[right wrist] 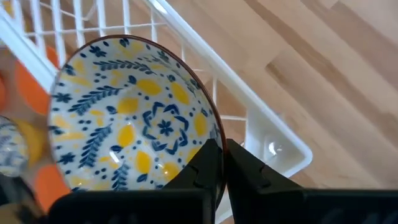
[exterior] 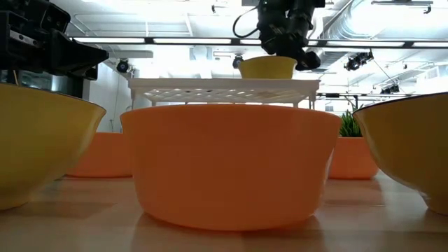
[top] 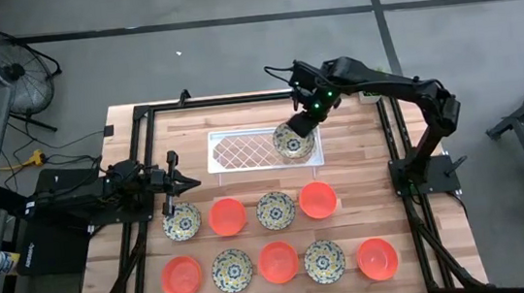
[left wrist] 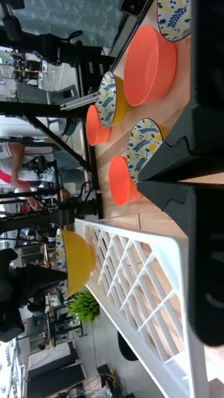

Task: Pick & Place Mini bowls
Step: Put the yellow patterned bowl on the shelf, then put the orange bowl on the shelf

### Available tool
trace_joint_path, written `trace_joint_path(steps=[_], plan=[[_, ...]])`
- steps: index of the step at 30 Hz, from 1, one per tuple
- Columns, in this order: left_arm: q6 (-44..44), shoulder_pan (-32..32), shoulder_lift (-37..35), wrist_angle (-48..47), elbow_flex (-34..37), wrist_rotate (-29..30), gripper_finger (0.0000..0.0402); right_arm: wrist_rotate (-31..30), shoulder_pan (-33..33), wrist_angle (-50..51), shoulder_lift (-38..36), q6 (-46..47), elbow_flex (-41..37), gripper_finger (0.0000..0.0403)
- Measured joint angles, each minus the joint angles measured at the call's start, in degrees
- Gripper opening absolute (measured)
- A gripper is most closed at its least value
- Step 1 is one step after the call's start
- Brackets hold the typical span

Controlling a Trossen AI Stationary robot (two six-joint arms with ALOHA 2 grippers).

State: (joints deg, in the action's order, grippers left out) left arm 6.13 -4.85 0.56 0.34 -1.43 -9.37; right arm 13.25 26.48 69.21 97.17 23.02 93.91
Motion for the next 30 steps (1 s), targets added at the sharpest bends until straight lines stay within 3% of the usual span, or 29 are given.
trace_joint_path(steps=[14,25,30], plan=[[0.02,0.01,0.01,0.0,0.01,-0.02,0.0,0.49,0.52,0.0,-0.31,-7.93,-0.04,0.0079],[0.01,0.0,0.0,0.0,0.0,-0.02,0.0,0.36,0.83,0.5,-6.02,-13.65,-0.04,0.0129],[0.01,0.0,0.02,-0.01,0.02,-0.01,0.0,0.34,-0.14,5.32,-10.22,-17.58,-0.04,0.0141]])
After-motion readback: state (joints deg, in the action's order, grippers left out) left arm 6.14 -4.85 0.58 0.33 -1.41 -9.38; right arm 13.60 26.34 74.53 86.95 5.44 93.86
